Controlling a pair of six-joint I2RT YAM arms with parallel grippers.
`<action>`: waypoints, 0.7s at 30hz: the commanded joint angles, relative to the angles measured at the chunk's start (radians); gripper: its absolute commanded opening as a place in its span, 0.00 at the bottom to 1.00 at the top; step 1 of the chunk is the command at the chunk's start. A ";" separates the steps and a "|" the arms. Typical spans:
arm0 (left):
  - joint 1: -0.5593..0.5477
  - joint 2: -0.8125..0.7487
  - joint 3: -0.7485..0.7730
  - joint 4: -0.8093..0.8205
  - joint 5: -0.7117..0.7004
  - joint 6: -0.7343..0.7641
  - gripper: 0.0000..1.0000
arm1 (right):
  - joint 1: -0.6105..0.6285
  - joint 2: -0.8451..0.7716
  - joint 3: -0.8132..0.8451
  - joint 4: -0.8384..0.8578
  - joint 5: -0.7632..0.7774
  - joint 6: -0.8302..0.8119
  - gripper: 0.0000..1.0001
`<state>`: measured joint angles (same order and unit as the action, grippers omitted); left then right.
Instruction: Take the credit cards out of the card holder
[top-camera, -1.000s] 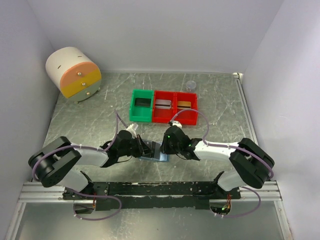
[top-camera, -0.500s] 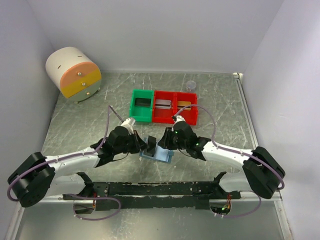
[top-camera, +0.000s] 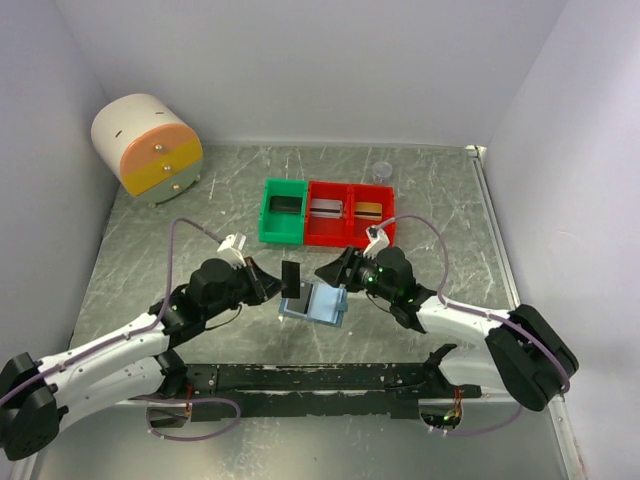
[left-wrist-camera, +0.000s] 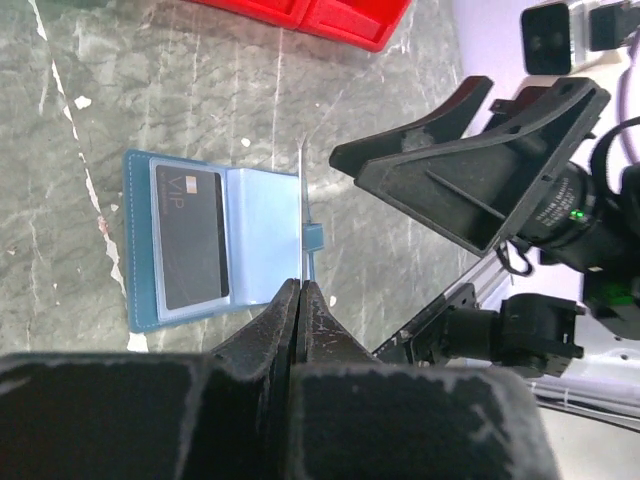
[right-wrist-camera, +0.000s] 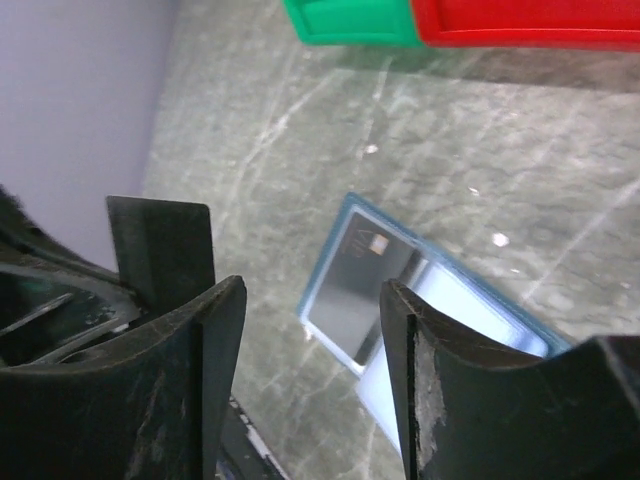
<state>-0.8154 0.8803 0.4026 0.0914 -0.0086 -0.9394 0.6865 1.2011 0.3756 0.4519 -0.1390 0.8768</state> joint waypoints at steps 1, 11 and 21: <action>-0.005 -0.077 -0.055 0.015 -0.013 -0.085 0.07 | -0.032 0.043 -0.081 0.397 -0.259 0.079 0.59; -0.004 -0.089 -0.113 0.196 0.117 -0.168 0.07 | -0.032 0.025 -0.093 0.475 -0.408 0.073 0.59; -0.005 -0.018 -0.122 0.373 0.182 -0.183 0.07 | -0.044 0.083 -0.078 0.515 -0.442 0.128 0.47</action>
<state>-0.8154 0.8303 0.2825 0.3305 0.1032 -1.1118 0.6525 1.2530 0.2806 0.8745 -0.5186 0.9661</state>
